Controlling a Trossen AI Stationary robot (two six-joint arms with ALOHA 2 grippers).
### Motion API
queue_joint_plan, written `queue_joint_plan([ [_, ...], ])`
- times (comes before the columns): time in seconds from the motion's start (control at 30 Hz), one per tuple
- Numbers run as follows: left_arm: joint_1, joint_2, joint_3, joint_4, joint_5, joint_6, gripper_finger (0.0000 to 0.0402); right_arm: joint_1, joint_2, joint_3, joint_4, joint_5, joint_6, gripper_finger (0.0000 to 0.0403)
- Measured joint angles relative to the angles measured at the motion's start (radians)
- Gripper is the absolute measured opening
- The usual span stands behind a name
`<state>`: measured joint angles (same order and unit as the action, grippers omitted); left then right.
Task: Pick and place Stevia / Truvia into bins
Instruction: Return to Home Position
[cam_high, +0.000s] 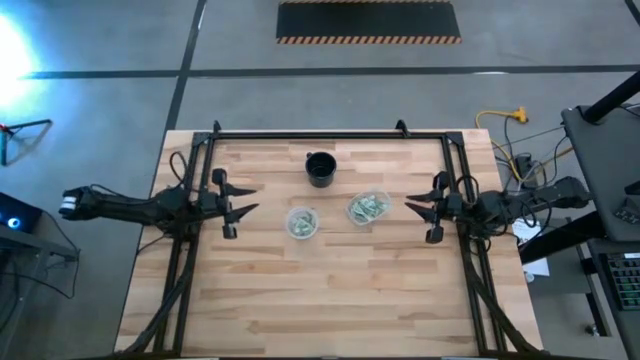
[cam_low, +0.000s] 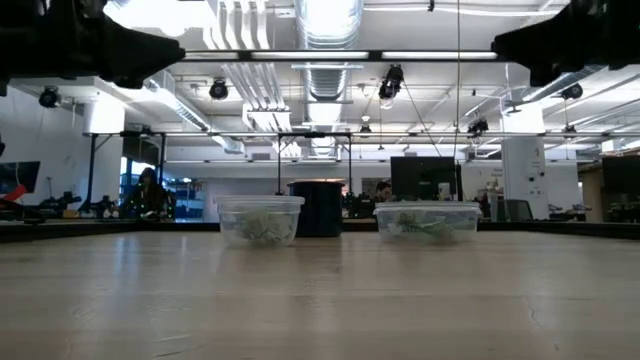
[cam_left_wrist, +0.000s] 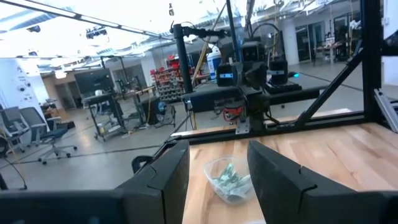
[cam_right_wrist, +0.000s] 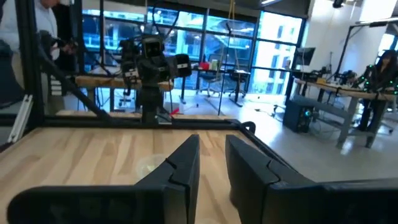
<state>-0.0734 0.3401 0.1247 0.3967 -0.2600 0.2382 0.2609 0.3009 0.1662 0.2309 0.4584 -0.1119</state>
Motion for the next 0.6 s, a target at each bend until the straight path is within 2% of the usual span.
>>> queue_joint_plan([
  [0.27,0.000,-0.115,-0.059,-0.012,-0.001,0.003,0.0146,-0.002,-0.139,-0.092,0.058,0.064,-0.028,0.0068],
  [0.4,0.000,-0.170,-0.085,-0.011,-0.001,0.004,0.0146,-0.019,-0.192,-0.079,0.030,-0.103,-0.067,0.0068],
  [0.6,0.000,-0.246,-0.095,-0.105,-0.001,0.003,0.0146,-0.073,-0.233,-0.069,-0.065,-0.134,-0.031,0.0068],
])
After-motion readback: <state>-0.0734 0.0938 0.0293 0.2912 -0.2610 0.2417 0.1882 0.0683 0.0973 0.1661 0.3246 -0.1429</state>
